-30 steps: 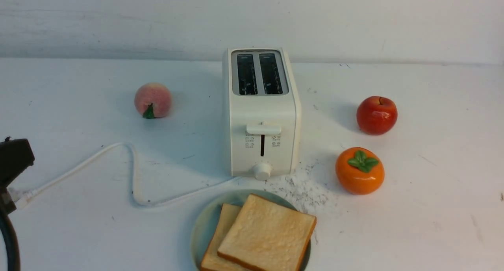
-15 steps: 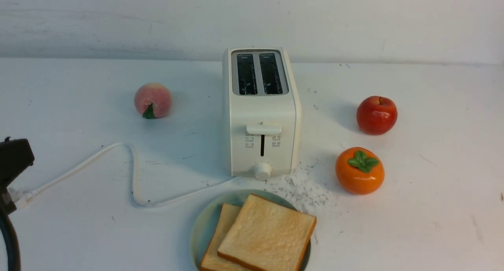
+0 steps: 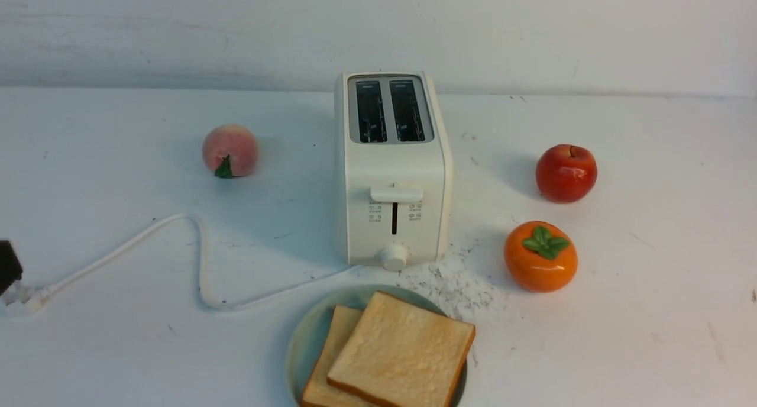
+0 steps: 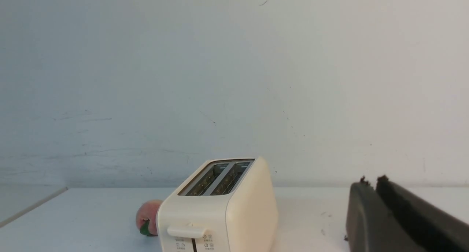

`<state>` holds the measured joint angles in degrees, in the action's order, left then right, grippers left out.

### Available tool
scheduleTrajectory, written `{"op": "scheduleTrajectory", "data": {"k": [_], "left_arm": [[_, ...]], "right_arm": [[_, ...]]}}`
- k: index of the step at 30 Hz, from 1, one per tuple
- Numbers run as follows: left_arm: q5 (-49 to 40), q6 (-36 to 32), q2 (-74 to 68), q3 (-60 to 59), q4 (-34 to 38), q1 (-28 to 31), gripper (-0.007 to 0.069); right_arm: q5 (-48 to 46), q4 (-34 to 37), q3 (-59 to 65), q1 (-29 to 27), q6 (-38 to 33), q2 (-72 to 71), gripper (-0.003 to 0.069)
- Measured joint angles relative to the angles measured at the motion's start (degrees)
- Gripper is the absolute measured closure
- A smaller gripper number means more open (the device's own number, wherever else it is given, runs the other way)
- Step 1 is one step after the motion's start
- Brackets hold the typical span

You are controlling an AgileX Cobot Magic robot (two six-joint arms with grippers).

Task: Take toasted bread from bread machine on white table place on plate.

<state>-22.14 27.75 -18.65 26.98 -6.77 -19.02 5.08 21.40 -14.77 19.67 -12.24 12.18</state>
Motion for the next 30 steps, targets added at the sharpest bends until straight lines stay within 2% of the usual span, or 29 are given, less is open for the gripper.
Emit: {"op": "scheduleTrajectory", "data": {"k": [1, 5, 10, 14, 16, 30], "left_arm": [[0.32, -0.63, 0.45, -1.05, 0.95, 0.4, 0.0613], [8.0, -13.18, 10.09, -14.66, 11.18, 9.9, 0.061], [9.86, -16.84, 18.36, -27.13, 14.78, 16.22, 0.0608], [1.2, -17.91, 19.21, -28.59, 12.96, 16.55, 0.0606], [-0.22, -18.02, 19.21, -28.77, 12.59, 16.55, 0.0605], [-0.28, -18.02, 19.21, -28.77, 12.59, 16.55, 0.0589]], "right_arm": [[0.0, 0.0, 0.0, 0.0, 0.0, 0.0, 0.062], [0.0, 0.0, 0.0, 0.0, 0.0, 0.0, 0.0614], [0.0, 0.0, 0.0, 0.0, 0.0, 0.0, 0.0606], [0.0, 0.0, 0.0, 0.0, 0.0, -0.04, 0.0605], [0.0, 0.0, 0.0, 0.0, 0.0, -0.04, 0.0602], [0.0, 0.0, 0.0, 0.0, 0.0, -0.04, 0.0581]]}}
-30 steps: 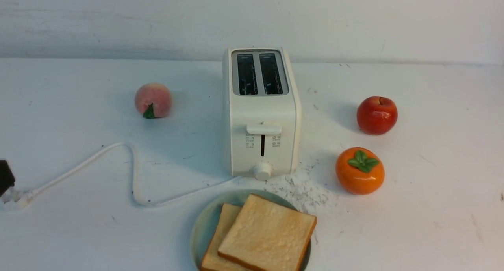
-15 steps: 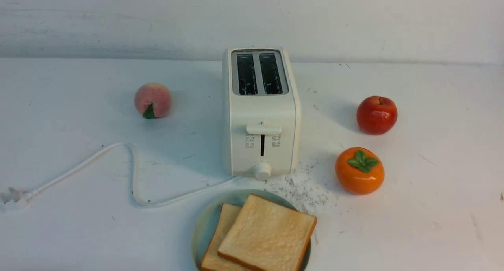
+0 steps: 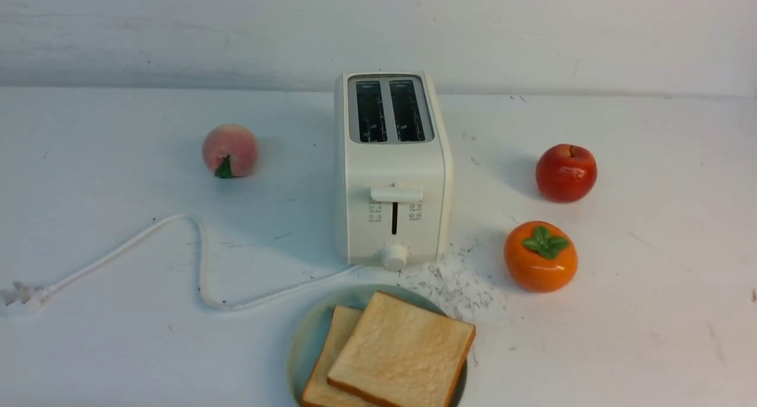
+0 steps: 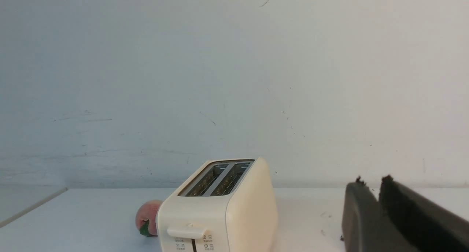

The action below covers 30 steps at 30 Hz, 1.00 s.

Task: Take toasted bread from bread machine on white table place on plate.

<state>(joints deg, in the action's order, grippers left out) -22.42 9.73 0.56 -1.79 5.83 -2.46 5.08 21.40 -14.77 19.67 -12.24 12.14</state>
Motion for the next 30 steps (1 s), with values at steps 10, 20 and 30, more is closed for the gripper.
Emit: {"op": "scheduleTrajectory", "data": {"k": [10, 20, 30], "left_arm": [[0.0, -0.05, 0.0, 0.0, 0.0, 0.0, 0.0589], [0.0, -0.05, 0.0, 0.0, 0.0, 0.0, 0.0586], [-0.1, -0.05, 0.0, 0.0, 0.0, 0.0, 0.0568]], "right_arm": [[0.0, 0.0, 0.0, 0.0, 0.0, 0.0, 0.0567], [-5.08, -0.42, 2.39, -2.06, -6.58, -2.16, 0.0554], [-23.15, -1.04, 16.15, -13.28, -8.28, -12.16, 0.055]]}}
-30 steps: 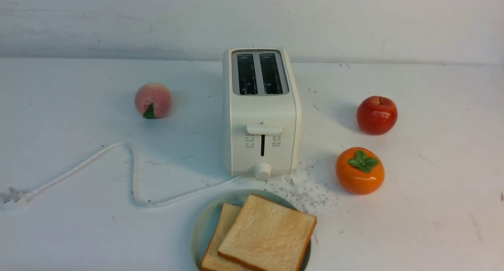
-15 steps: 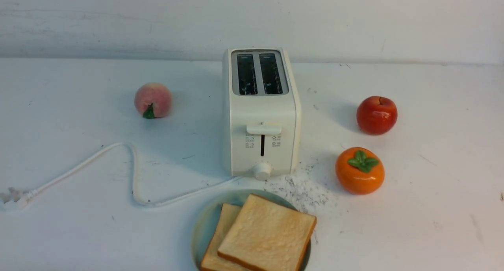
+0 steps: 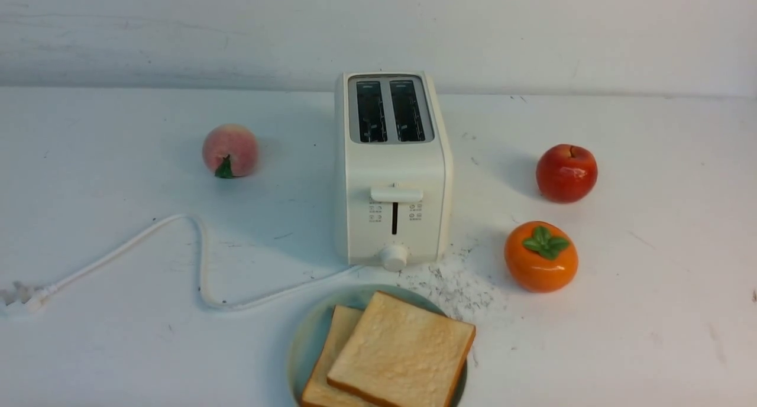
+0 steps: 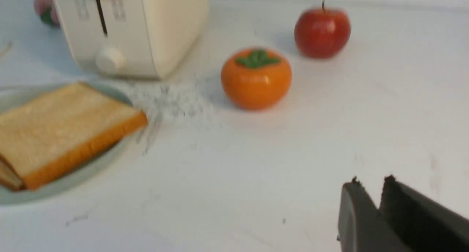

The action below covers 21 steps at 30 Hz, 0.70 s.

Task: Take toasted bread from bread machine on white table place on plate.

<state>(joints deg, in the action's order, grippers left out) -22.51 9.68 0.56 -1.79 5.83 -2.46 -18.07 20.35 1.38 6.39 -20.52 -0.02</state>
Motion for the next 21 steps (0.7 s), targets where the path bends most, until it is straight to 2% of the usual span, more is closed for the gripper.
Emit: {"op": "scheduleTrajectory", "data": {"k": [2, 7, 17, 21], "left_arm": [[-0.02, 0.0, 0.04, 0.0, 0.0, 0.01, 0.0566], [-0.07, 0.0, 0.04, 0.0, 0.0, 0.01, 0.0559], [-0.07, 0.0, 0.04, 0.0, 0.0, 0.01, 0.0551], [-0.07, 0.0, 0.04, 0.0, 0.0, 0.01, 0.0547]], "right_arm": [[-3.48, -0.23, -0.12, -2.01, 1.38, -0.47, 0.0546], [-4.68, -1.15, -0.38, -5.51, 3.54, -0.54, 0.054], [-5.23, -1.15, -0.49, -6.39, 4.71, -0.54, 0.0532], [-5.23, -5.35, -0.57, -6.42, 11.82, -0.54, 0.0531]]}}
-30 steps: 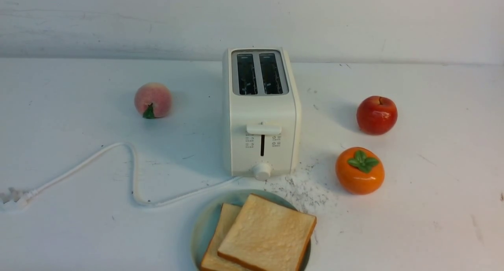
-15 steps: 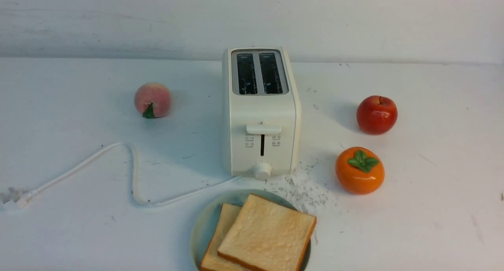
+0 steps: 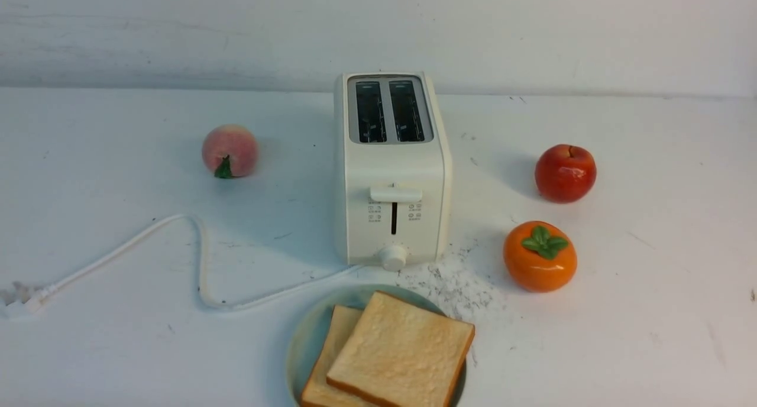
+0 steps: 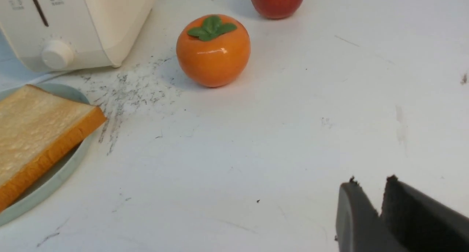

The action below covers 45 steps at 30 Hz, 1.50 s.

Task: Take toasted bread from bread machine on white table place on plate.

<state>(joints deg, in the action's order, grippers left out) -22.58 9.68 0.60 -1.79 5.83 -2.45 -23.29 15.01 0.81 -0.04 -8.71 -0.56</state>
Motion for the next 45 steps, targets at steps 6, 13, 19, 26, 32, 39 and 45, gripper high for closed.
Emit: {"op": "scheduleTrajectory", "data": {"k": [6, 13, 19, 26, 32, 39, 45], "left_arm": [[0.0, -0.05, 0.0, 0.0, 0.0, 0.0, 0.0541], [0.0, -0.09, 0.0, 0.0, 0.0, 0.0, 0.0533], [0.0, -0.09, 0.0, 0.0, 0.0, 0.0, 0.0529], [0.0, -0.09, 0.0, 0.0, 0.0, 0.0, 0.0518], [0.0, -0.11, 0.0, 0.0, 0.0, 0.0, 0.0515], [0.0, -0.11, 0.0, 0.0, 0.0, 0.0, 0.0512], [0.0, -0.11, 0.0, 0.0, 0.0, 0.0, 0.0505]], "right_arm": [[0.45, -10.23, -0.05, -0.11, 14.0, 0.0, 0.0524], [0.5, -13.77, -0.05, -0.17, 18.73, 0.0, 0.0517], [0.5, -13.86, -0.05, -0.17, 18.89, 0.0, 0.0512], [0.5, -13.93, -0.05, -0.17, 18.89, 0.0, 0.0503], [0.5, -13.98, -0.05, -0.17, 18.89, 0.0, 0.0501], [0.5, -13.98, -0.05, -0.17, 18.89, 0.0, 0.05], [0.5, -13.98, -0.05, -0.17, 18.89, 0.0, 0.0498]]}}
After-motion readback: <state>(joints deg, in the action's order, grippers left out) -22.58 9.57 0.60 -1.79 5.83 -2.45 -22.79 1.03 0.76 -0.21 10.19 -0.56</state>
